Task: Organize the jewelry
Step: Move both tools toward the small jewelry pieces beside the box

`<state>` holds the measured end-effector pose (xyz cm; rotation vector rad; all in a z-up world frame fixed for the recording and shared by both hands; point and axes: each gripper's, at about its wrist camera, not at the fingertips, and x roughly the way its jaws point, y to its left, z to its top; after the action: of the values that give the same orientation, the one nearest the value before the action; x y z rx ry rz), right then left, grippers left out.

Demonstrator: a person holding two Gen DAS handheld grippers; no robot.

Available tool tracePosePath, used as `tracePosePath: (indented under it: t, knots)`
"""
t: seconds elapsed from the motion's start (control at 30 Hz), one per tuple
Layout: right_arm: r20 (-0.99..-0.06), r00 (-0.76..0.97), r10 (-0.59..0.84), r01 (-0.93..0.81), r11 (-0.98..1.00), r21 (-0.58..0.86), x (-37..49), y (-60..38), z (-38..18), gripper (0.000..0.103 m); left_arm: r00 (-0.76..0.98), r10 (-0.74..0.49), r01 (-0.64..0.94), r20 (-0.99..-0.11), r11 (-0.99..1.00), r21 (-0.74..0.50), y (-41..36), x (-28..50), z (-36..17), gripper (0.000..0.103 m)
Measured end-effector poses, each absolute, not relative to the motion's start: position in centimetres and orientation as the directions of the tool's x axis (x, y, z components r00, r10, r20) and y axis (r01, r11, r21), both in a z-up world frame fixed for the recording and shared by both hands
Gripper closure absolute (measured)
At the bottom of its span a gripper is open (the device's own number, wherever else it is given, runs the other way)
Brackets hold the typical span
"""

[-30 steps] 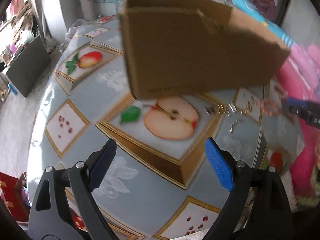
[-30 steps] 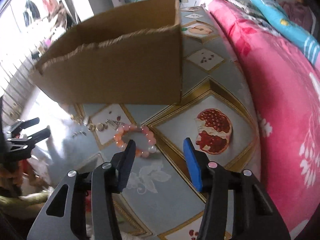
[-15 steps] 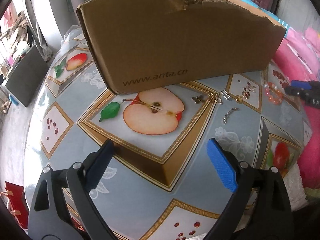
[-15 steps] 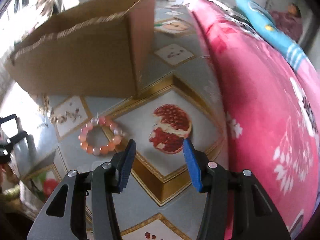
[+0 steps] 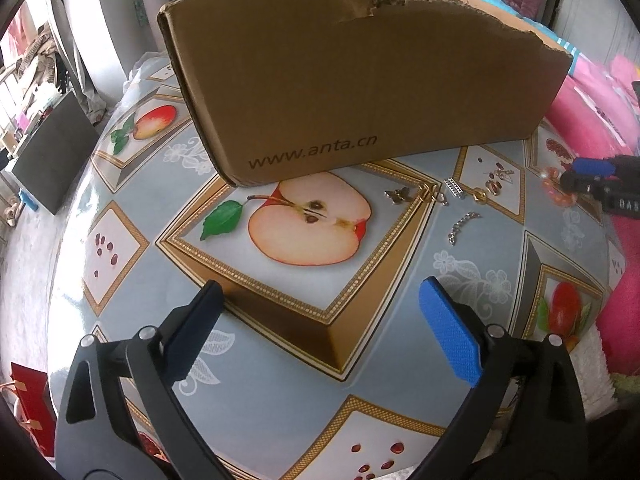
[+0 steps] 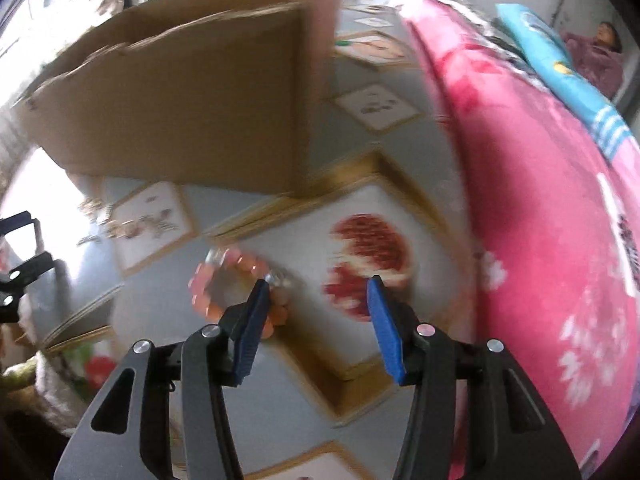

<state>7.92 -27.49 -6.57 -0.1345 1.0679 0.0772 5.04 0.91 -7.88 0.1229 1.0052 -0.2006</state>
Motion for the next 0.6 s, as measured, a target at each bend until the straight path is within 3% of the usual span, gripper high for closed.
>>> tracePosePath:
  t: [0.27, 0.33, 0.4, 0.6]
  knots:
    - [-0.832, 0.549, 0.083, -0.121, 0.992, 0.02, 6.9, -27.9, -3.5, 0.054, 0.512, -0.109, 0.225, -0.852, 0.974, 0.011, 0.8, 5.1, -7.8, 0.008]
    - [-0.804, 0.576, 0.149, -0.17, 0.984, 0.061, 5.7, -27.2, -2.3, 0.05, 0.511, -0.109, 0.225, -0.853, 0.974, 0.011, 0.9, 5.2, -7.8, 0.008]
    - [-0.79, 0.562, 0.243, -0.249, 0.961, 0.118, 4.7, -25.5, -1.8, 0.039, 0.511, -0.11, 0.228, -0.853, 0.974, 0.011, 0.8, 5.2, -7.8, 0.008]
    - [-0.854, 0.421, 0.306, -0.413, 0.903, 0.119, 2.9, -19.8, -5.4, 0.036, 0.507, -0.112, 0.232, -0.855, 0.973, 0.01, 0.8, 5.3, -7.8, 0.007]
